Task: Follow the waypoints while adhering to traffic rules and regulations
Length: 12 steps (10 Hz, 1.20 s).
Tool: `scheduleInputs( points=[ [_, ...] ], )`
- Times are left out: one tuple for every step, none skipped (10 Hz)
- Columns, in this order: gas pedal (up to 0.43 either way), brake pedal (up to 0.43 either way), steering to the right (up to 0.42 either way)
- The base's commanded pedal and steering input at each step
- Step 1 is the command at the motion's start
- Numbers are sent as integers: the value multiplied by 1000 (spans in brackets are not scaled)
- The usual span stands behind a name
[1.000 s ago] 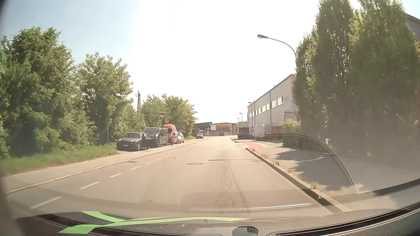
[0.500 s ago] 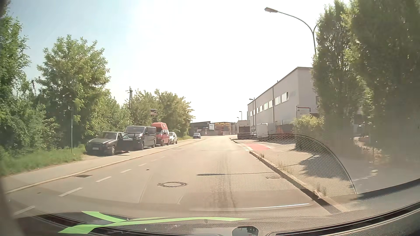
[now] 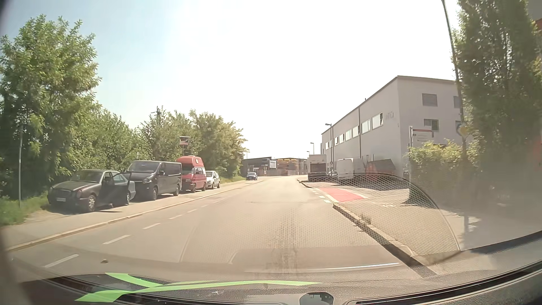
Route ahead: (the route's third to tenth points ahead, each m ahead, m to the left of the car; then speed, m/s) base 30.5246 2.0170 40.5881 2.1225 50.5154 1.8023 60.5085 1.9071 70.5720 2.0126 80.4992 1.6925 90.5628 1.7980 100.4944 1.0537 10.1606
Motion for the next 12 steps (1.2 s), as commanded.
scheduleInputs(
  points=[
    [157, 0, -3],
    [157, 0, -3],
    [157, 0, -3],
    [157, 0, -2],
    [157, 0, -2],
    [157, 0, -3],
    [157, 0, -2],
    [157, 0, -2],
    [157, 0, -3],
    [157, 0, -2],
    [157, 0, -3],
    [157, 0, -2]
  ],
)
